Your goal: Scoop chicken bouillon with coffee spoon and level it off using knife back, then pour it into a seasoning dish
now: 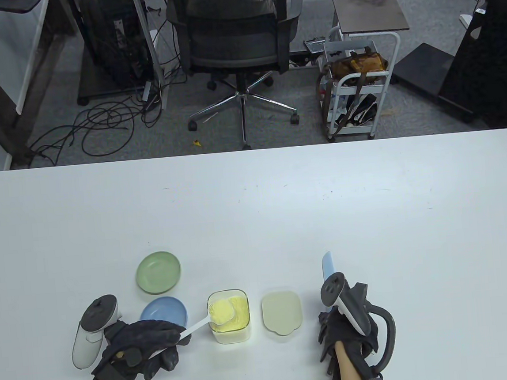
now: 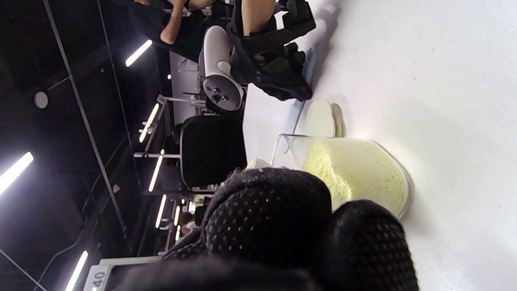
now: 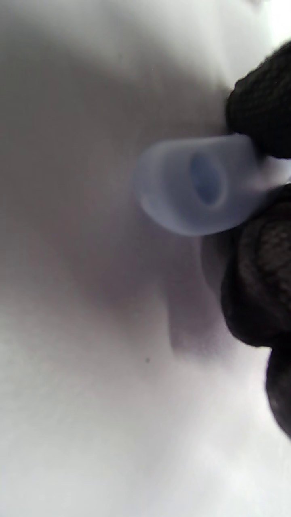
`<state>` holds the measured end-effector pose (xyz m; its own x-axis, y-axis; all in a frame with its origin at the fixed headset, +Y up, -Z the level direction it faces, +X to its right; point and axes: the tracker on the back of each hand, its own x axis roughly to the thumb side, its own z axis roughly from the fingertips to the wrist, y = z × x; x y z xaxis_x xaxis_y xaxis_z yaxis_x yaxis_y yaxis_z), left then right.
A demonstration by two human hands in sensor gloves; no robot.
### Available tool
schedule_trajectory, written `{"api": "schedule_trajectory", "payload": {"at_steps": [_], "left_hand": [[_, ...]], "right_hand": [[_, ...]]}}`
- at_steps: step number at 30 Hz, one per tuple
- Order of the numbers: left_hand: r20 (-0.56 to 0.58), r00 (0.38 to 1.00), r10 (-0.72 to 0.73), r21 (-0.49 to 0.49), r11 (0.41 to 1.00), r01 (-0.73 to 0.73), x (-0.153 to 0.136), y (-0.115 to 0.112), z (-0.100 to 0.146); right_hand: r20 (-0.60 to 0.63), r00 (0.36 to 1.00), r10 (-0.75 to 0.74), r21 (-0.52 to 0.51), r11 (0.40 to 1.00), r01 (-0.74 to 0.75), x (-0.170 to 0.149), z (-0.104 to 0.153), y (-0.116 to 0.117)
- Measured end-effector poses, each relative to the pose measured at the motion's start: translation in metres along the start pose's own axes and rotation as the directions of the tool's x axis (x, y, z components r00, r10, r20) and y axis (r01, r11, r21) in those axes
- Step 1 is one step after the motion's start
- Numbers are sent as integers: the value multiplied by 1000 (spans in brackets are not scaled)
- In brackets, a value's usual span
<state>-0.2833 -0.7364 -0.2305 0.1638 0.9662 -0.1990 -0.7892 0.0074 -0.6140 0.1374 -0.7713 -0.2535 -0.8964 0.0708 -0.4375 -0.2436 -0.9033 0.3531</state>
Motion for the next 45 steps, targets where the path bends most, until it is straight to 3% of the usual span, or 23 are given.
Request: {"api": "schedule_trajectory", "payload": {"at_steps": [8,13,19,25,35,45], "left_hand": [[-2,1000,6,-7,1000,-6,0,-2,-1],[-4,1000,5,3,1000,-5,0,-1,-2],[-10,1000,10,12,1000,-9,-1,0,-2],[-19,1000,23,26,999,-23,-3,0,-3],[-13,999,41,23,999,-40,-2,-1,-3],[-7,999,37,19,999,-37,-2,-1,-2]], "right_hand": [[84,996,-28,-68,997,33,-1,4,3],[188,972,-138,-72,985,154,-1,19,-14],[502,835,-224,-55,956,289,31,75,-46],[689,670,-278,114,954,278,74,111,-48],[749,624,-222,154,975,162,110,125,-26],[735,651,-193,127,981,147,103,122,-22]]}}
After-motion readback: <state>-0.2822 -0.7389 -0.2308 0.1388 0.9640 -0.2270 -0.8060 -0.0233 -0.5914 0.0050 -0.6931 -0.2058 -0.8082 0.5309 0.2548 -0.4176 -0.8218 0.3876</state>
